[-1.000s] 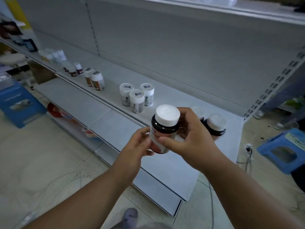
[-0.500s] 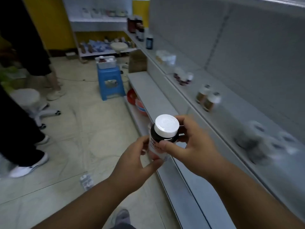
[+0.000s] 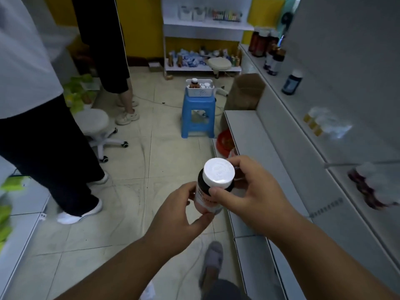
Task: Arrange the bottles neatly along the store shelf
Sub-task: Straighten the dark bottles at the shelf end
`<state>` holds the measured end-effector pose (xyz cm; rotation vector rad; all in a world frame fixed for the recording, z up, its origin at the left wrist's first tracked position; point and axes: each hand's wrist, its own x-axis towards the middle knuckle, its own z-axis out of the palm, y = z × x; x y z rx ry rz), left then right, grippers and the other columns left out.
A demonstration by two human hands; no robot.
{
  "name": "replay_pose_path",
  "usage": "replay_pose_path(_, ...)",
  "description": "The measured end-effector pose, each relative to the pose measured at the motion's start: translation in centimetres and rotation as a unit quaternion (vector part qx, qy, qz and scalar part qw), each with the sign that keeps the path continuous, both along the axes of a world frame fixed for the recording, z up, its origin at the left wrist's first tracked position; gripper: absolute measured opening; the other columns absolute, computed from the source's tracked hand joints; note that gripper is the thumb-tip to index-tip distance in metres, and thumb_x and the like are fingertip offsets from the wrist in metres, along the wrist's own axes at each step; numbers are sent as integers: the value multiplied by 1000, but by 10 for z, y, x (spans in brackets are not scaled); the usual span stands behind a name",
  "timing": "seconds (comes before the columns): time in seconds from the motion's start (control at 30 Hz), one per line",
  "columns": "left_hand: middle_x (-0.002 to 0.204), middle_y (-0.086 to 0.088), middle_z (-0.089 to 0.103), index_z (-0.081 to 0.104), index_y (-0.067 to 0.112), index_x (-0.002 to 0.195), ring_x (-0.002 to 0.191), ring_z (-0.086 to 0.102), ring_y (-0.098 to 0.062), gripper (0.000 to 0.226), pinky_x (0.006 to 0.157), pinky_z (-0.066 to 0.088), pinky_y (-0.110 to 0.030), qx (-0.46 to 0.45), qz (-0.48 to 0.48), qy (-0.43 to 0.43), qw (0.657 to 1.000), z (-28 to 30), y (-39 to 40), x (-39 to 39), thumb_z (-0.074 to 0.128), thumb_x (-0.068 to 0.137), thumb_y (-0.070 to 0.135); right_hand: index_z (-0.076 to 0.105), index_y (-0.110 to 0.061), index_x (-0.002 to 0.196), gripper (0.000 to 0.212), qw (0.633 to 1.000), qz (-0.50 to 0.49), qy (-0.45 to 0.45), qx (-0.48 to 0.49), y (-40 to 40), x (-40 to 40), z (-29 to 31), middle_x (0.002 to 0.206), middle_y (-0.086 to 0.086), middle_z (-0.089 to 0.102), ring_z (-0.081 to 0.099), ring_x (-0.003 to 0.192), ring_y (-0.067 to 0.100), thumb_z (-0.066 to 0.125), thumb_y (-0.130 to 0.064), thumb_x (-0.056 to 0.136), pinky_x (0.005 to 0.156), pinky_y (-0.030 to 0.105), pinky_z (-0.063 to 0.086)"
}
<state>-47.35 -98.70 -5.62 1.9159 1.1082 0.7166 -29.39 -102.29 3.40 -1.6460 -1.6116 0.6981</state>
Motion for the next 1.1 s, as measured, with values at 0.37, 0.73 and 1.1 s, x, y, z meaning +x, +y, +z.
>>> replay_pose_path(0.37, 113, 28, 58, 48, 43, 122, 106, 54, 2, 51, 83, 45, -18, 14, 91, 24, 995, 12, 264, 76, 76, 79, 45, 48, -35, 111, 44, 996, 80, -40, 17, 290, 80, 8, 106, -16, 48, 52, 98, 2, 73, -40, 75, 82, 20, 51)
replay_pose_path(0.73, 123, 25, 52, 45, 38, 132, 111, 48, 6, 63, 91, 46, -22, 17, 34, 49, 998, -35, 587, 107, 72, 77, 54, 51, -34, 108, 47, 999, 39, -35, -15, 593, 113, -30, 106, -14, 52, 52, 97, -4, 77, -40, 69, 74, 7, 44)
replay_pose_path(1.1, 117, 25, 50, 47, 36, 134, 104, 40, 8, 63, 83, 35, -6, 48, -82, 120, 988, -49, 872, 192, 75, 79, 50, 49, -32, 107, 45, 998, -66, -5, -24, 841, 191, -62, 106, -12, 53, 53, 95, -5, 77, -27, 72, 74, 6, 43)
